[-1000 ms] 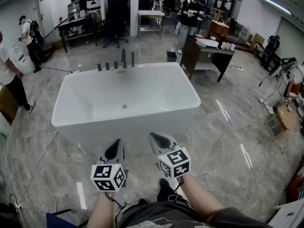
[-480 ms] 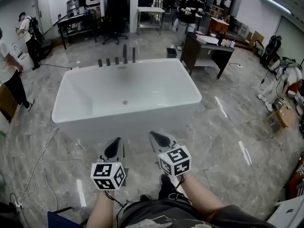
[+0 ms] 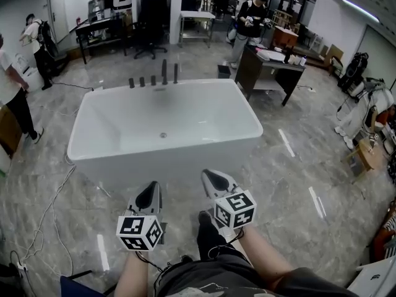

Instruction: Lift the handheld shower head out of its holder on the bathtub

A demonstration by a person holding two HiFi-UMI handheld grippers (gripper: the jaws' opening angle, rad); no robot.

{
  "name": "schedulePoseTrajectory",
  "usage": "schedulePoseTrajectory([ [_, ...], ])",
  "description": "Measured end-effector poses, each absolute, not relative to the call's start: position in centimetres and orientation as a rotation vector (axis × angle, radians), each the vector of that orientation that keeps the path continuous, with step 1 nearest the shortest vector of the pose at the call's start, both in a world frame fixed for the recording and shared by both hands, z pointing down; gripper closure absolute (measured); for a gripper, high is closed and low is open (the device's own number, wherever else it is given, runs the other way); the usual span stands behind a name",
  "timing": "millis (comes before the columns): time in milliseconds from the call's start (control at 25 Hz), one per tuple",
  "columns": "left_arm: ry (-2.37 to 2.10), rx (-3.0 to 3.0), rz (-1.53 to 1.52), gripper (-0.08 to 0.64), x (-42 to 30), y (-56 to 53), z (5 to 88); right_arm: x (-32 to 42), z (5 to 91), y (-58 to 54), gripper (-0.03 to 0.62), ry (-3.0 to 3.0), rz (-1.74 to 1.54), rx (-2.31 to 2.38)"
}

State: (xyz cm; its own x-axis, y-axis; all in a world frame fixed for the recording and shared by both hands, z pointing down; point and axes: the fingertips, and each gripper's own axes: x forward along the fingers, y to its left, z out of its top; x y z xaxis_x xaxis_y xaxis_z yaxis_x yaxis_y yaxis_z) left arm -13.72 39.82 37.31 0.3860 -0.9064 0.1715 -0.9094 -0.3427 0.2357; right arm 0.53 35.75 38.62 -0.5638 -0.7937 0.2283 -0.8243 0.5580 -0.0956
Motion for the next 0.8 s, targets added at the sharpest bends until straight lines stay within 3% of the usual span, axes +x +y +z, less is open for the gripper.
schedulePoseTrajectory([
  [800, -1.678, 2.246, 0.055, 0.545, -15.1, 25.9, 40.9, 3.1, 42.1, 18.4, 0.565, -2.673, 0.390, 1.419],
])
